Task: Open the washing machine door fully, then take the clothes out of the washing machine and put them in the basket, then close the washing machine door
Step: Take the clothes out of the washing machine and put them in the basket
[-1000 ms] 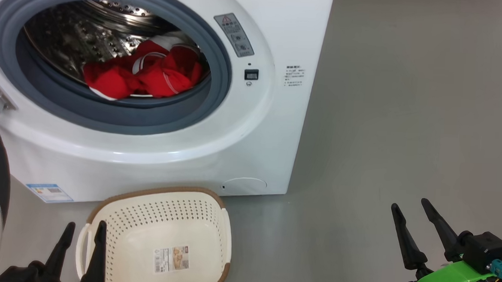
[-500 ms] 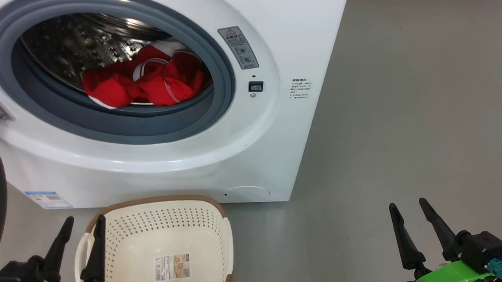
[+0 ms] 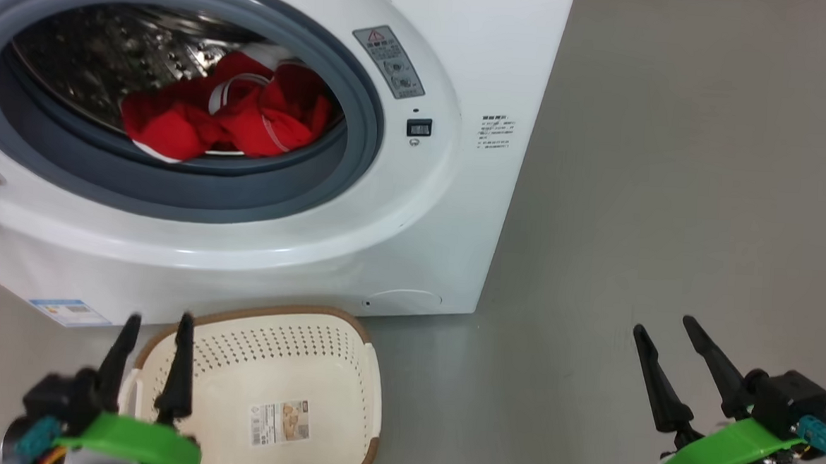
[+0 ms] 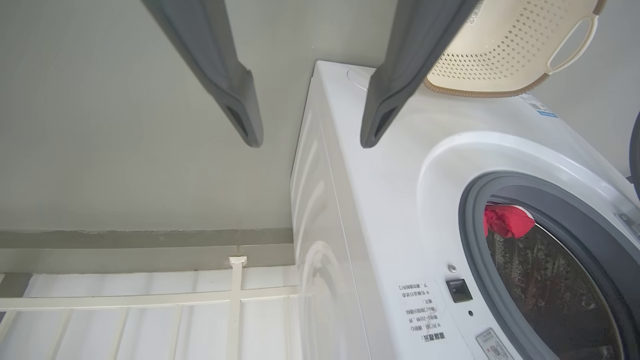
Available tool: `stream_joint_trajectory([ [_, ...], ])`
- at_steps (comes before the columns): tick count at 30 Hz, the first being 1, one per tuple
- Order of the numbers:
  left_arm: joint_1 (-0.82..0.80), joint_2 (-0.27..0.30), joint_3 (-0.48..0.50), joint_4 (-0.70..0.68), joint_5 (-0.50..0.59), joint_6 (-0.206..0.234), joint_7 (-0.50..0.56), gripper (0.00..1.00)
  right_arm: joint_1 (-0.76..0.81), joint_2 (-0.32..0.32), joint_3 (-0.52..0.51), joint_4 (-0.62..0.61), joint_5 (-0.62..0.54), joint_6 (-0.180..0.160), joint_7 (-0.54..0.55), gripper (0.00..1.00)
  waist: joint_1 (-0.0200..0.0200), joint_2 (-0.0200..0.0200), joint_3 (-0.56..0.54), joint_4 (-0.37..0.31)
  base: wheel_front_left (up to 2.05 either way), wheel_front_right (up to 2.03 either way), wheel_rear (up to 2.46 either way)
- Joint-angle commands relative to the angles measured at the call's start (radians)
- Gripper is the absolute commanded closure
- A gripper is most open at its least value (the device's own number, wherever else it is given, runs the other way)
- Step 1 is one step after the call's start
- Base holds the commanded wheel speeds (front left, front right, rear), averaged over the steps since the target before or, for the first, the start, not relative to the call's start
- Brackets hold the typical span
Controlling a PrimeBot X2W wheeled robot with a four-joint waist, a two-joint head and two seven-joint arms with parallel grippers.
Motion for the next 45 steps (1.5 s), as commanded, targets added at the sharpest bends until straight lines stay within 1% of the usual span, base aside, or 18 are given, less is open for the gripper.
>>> stream_joint_trajectory([
  [1,-0.067,0.019,0.023,0.0,0.007,-0.003,-0.005,0.0,-0.037,-0.007,0.026,-0.024,-0.013,0.002,-0.012,0.0,0.0,-0.0001,0.027,-0.002,0.0,0.0,0.0],
  [5,-0.187,0.02,0.016,0.088,0.016,-0.003,-0.005,0.0,-0.068,-0.001,0.031,-0.025,-0.013,0.002,-0.012,0.0,0.0,-0.0001,0.067,-0.01,0.0,0.0,0.0],
  [10,-0.353,0.024,0.032,0.228,0.045,-0.001,-0.005,0.0,-0.109,0.012,0.047,-0.026,-0.016,0.002,-0.012,0.0,0.0,-0.0001,0.115,-0.027,0.0,0.0,0.0],
  [12,-0.418,0.032,0.042,0.292,0.058,0.009,-0.005,0.0,-0.124,0.018,0.054,-0.025,-0.017,0.002,-0.012,0.0,0.0,-0.0001,0.133,-0.035,0.0,0.0,0.0],
  [16,-0.546,0.046,0.046,0.412,0.074,0.015,-0.005,0.0,-0.149,0.031,0.065,-0.026,-0.017,0.002,-0.012,0.0,0.0,-0.0001,0.168,-0.049,0.0,0.0,0.0],
  [21,-0.693,0.065,0.035,0.553,0.098,0.031,-0.005,0.0,-0.173,0.041,0.073,-0.026,-0.017,0.002,-0.012,0.0,0.0,-0.0001,0.204,-0.064,0.0,0.0,0.0],
  [26,-0.823,0.069,0.017,0.679,0.115,0.049,0.0,0.0,-0.19,0.049,0.083,-0.026,-0.018,0.002,-0.012,0.0,0.0,-0.0001,0.231,-0.074,0.0,0.0,0.0],
  [32,-0.925,0.075,-0.007,0.78,0.134,0.064,0.013,0.0,-0.21,0.058,0.104,-0.025,-0.017,0.002,-0.012,0.0,0.0,-0.0001,0.251,-0.085,0.0,0.0,0.0],
  [36,-0.992,0.087,-0.02,0.847,0.146,0.086,0.027,0.0,-0.23,0.062,0.124,-0.025,-0.016,0.002,-0.012,0.0,0.0,-0.0001,0.269,-0.097,0.0,0.0,0.0],
  [39,-1.032,0.101,-0.029,0.884,0.154,0.108,0.037,0.0,-0.243,0.066,0.137,-0.026,-0.015,0.002,-0.012,0.0,0.0,-0.0001,0.282,-0.107,0.0,0.0,0.0],
  [45,-1.075,0.136,-0.048,0.924,0.168,0.125,0.068,0.0,-0.26,0.074,0.162,-0.029,-0.012,0.002,-0.012,0.0,0.0,-0.0001,0.303,-0.133,0.0,0.0,0.0],
])
